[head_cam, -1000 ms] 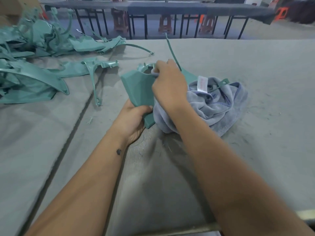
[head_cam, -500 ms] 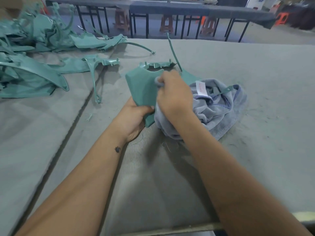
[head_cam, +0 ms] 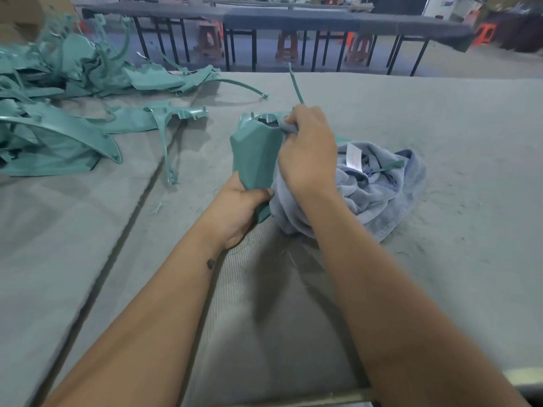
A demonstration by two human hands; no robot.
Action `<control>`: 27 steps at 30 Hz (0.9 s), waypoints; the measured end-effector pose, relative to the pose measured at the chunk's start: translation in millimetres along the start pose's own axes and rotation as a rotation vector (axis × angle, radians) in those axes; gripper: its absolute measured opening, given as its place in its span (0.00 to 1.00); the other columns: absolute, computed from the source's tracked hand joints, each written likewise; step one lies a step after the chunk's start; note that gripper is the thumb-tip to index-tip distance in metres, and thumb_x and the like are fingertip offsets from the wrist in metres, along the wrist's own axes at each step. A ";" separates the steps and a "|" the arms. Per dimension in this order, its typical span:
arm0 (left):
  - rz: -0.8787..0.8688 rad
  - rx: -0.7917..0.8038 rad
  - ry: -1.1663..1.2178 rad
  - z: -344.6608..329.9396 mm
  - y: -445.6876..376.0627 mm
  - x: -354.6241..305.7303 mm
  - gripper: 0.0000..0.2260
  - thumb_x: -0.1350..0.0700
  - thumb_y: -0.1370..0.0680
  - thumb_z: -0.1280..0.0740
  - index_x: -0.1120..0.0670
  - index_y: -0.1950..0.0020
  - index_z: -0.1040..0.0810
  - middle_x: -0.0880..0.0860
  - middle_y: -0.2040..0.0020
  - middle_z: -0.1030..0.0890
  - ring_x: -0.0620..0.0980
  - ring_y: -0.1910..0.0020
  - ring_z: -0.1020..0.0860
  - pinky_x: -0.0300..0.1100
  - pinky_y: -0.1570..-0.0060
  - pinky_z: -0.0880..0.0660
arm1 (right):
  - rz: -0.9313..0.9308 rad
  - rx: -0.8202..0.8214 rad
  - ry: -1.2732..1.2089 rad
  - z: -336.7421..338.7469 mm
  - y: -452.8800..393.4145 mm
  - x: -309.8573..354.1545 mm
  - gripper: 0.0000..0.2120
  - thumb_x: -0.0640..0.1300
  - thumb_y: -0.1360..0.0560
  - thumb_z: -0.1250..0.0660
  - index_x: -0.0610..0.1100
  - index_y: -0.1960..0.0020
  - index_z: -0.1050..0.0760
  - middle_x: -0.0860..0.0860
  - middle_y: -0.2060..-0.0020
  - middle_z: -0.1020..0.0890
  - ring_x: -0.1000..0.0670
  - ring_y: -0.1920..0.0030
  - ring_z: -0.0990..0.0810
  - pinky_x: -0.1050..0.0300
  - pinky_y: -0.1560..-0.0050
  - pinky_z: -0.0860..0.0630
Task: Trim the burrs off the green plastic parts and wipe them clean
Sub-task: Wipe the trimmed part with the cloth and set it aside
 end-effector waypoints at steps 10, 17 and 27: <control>-0.006 -0.086 0.018 1.6 0.5 -5.2 0.22 0.78 0.26 0.45 0.60 0.40 0.25 0.53 0.52 0.16 0.50 0.53 0.18 0.43 0.50 0.20 | 0.107 0.256 0.475 -8.7 26.1 -17.2 0.09 0.38 0.25 0.38 0.40 0.46 0.28 0.43 0.44 0.25 0.42 0.44 0.27 0.56 0.56 0.41; -0.008 -0.122 -0.003 1.8 0.7 -7.9 0.22 0.80 0.28 0.45 0.59 0.46 0.23 0.56 0.52 0.18 0.54 0.52 0.20 0.49 0.47 0.23 | -0.171 -0.005 0.087 -2.6 17.3 -16.3 0.07 0.44 0.19 0.43 0.49 0.57 0.32 0.46 0.52 0.23 0.44 0.55 0.25 0.53 0.57 0.34; -0.070 -0.303 0.611 8.9 -5.6 -26.3 0.16 0.55 0.16 0.45 0.63 0.35 0.27 0.59 0.43 0.18 0.52 0.47 0.18 0.44 0.44 0.21 | 0.270 0.279 -0.140 -10.9 50.8 6.8 0.02 0.37 0.24 0.35 0.38 0.55 0.26 0.46 0.60 0.23 0.44 0.57 0.25 0.51 0.59 0.34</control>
Point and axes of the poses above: each hand's wrist, its own y-axis away from the middle knuckle, its own z-axis out of the back of the hand, x = y × z, the point moved 2 cm from there along -y, towards the middle knuckle
